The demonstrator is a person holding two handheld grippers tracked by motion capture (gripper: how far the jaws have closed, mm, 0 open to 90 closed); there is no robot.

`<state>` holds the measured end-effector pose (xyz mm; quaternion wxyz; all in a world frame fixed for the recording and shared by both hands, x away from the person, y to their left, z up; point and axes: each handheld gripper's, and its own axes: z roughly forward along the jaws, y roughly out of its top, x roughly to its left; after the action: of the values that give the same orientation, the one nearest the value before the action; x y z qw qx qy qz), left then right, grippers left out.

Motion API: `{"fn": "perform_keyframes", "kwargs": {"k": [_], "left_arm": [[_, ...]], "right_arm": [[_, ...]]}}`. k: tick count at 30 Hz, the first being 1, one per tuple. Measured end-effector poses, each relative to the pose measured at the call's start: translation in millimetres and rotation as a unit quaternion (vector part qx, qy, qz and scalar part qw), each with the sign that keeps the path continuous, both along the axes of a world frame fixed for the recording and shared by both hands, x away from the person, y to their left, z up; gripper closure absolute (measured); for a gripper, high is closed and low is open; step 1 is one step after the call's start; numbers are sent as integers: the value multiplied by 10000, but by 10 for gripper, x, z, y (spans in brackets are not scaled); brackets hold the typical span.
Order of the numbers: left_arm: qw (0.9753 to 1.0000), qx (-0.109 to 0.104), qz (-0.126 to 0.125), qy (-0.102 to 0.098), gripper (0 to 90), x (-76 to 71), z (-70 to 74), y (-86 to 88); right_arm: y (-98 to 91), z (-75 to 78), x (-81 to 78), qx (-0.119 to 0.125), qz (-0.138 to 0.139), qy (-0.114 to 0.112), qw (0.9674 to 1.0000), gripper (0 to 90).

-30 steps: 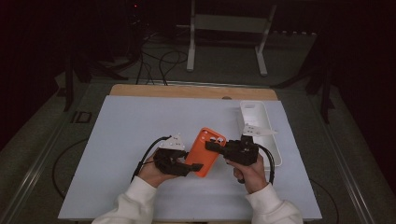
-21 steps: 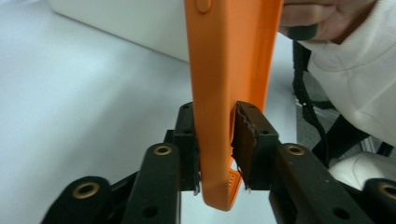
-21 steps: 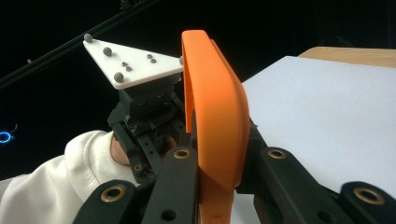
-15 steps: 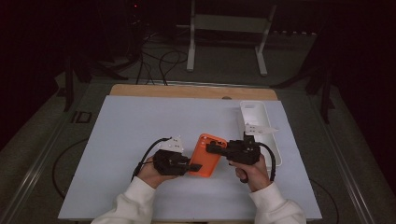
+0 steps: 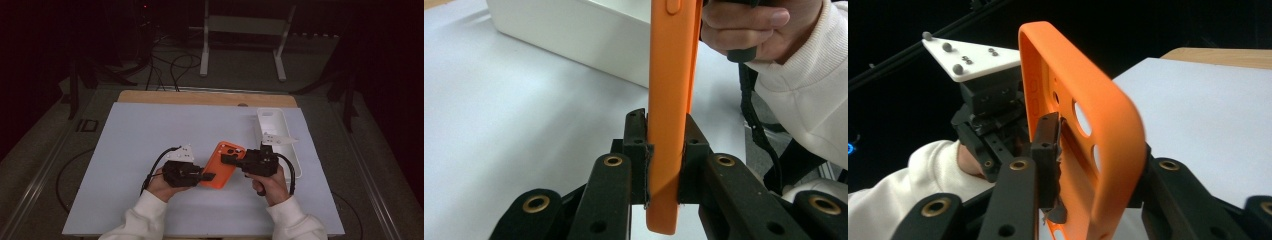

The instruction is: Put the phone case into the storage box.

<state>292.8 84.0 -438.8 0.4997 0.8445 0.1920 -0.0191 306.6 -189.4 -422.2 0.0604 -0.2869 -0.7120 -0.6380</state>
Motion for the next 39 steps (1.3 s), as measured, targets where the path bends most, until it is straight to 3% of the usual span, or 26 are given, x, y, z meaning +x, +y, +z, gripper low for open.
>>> {"fn": "perform_keyframes", "kwargs": {"k": [26,39], "left_arm": [[9978,-4,601,-273,801,-12,43,61],[9949,38,919,-413,801,-16,50,74]], "right_arm": [[-36,9,-40,-481,-631,-117,9968,212],[-64,9,-42,-498,-770,-124,9957,161]]}}
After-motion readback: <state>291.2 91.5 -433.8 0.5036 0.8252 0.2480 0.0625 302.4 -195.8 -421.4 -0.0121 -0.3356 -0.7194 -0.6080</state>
